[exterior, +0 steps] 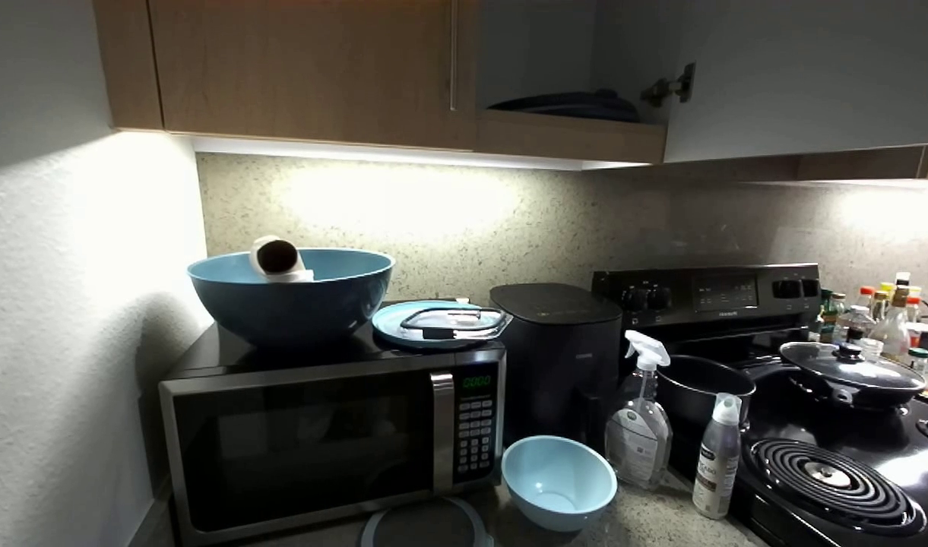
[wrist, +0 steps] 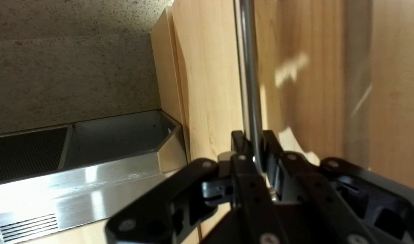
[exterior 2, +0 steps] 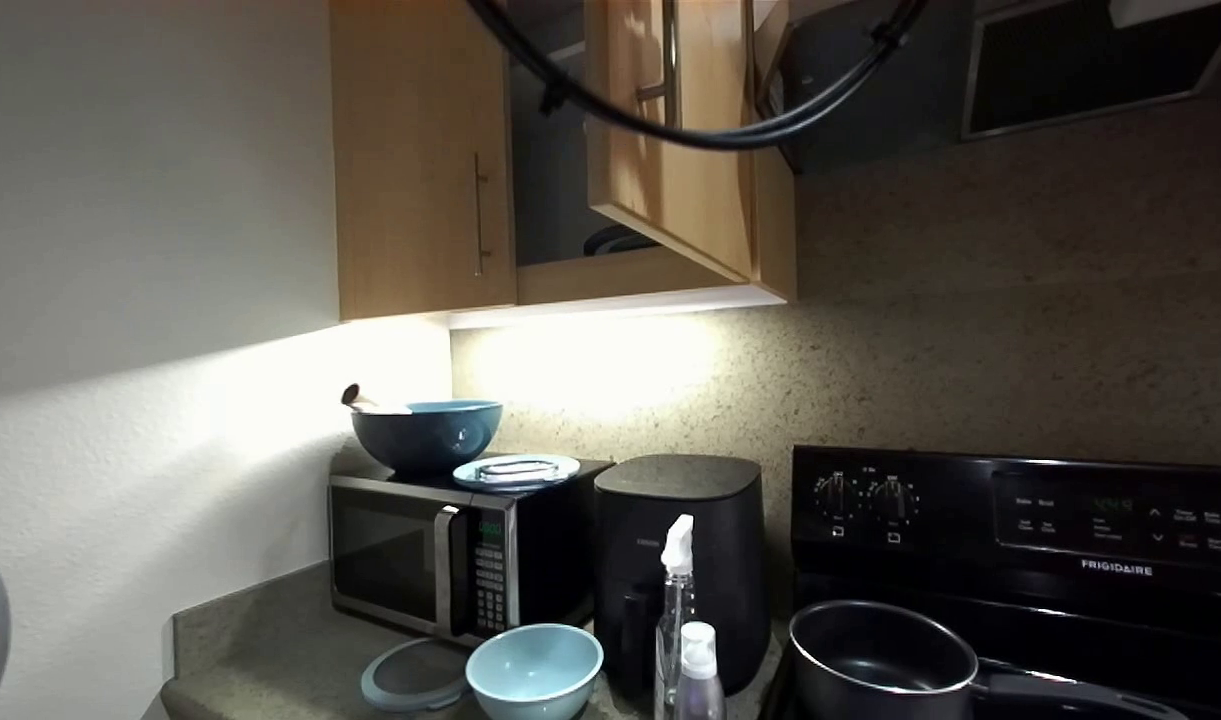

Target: Open the overhead cabinet on the right

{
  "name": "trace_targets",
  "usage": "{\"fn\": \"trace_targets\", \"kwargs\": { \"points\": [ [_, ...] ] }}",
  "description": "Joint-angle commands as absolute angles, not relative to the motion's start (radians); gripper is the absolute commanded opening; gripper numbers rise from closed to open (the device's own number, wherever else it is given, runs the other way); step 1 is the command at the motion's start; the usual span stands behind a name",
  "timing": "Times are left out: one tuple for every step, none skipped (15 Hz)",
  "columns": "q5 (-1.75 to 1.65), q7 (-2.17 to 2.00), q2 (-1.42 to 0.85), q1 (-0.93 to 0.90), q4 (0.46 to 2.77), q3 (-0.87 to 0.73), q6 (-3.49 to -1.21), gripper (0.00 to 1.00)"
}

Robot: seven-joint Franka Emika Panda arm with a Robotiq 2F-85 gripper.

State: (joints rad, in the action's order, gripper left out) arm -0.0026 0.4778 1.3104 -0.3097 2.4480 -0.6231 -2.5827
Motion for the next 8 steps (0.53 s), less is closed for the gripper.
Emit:
{"fn": "trace_targets", "kwargs": {
  "points": [
    [0.006, 0.450, 1.266, -0.236, 2.402, -0.691, -2.539, 0.40],
    [0.013, 0.444, 1.268, -0.242, 2.390, -0.697, -2.520, 0.44],
    [0.018, 0.432, 1.264, -0.241, 2.383, -0.704, -2.515, 0.51],
    [0.022, 0.407, 1.258, -0.229, 2.382, -0.714, -2.519, 0.57],
    [0.026, 0.456, 1.296, -0.292, 2.398, -0.696, -2.538, 0.65],
    [0.024, 0.455, 1.297, -0.278, 2.397, -0.709, -2.538, 0.46],
    [0.024, 0.455, 1.299, -0.275, 2.394, -0.714, -2.538, 0.51],
    [0.024, 0.455, 1.300, -0.279, 2.394, -0.713, -2.538, 0.59]
  ]
}}
